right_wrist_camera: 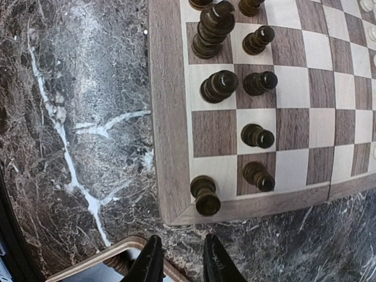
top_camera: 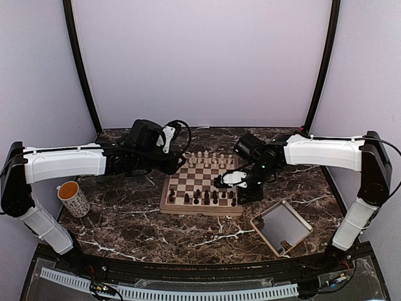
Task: Set up the chess pieces on the board
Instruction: Place the rook at a8, then pick up the knight from the storage box.
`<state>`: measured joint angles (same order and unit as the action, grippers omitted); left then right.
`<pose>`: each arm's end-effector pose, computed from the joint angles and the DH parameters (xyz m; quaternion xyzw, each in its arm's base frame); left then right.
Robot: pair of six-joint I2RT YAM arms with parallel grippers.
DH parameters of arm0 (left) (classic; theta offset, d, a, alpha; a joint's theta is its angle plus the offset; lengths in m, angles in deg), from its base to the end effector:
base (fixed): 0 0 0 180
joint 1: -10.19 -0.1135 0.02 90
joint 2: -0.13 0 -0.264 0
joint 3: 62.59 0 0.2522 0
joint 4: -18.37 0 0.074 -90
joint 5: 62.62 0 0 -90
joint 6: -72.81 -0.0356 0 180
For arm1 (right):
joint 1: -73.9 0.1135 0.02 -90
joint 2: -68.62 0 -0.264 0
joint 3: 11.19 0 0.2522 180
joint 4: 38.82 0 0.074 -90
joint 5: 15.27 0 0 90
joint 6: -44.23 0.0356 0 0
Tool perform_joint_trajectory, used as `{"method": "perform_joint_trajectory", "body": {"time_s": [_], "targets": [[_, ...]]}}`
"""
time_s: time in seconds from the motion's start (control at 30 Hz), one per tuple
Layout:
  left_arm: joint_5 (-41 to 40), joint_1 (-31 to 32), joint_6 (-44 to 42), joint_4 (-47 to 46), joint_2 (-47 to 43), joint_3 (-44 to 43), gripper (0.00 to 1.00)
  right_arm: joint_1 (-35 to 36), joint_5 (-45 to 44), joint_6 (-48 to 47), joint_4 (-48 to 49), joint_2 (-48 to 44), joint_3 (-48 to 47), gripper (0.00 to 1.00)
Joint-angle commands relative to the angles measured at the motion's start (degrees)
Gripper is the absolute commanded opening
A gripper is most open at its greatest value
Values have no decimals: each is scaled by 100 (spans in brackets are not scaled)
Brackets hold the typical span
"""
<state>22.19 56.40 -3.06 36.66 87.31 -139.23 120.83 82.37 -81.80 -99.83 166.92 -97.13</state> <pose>0.2451 -0.2510 0.2783 0.2155 0.8329 -0.2218 0.4590 0.2258 0.2485 0.2160 -0.6612 0.7333 0.0793 0.1374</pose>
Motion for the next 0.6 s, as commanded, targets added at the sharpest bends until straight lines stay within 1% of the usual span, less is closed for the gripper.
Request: {"method": "perform_joint_trajectory", "body": {"time_s": [0.0,0.03,0.07,0.17,0.33,0.43,0.57], "targets": [[166,-29,-149,256,170,-239,34,-170,126,114,-76,-629,392,27],[197,-33,-171,258,209,-276,34,-239,177,131,-53,-643,492,28],[258,-34,-205,255,240,-319,34,-322,217,140,-55,-853,558,28],[628,-34,-332,207,359,-420,34,-539,319,84,-106,-1146,934,28],[1455,12,-568,243,625,-655,34,-828,440,-172,-100,-1691,1569,26],[1607,135,-776,316,734,-794,33,-869,515,-349,-47,-1911,1954,24],[1584,238,-846,362,836,-915,33,-862,595,-467,171,-1887,2326,23]]}}
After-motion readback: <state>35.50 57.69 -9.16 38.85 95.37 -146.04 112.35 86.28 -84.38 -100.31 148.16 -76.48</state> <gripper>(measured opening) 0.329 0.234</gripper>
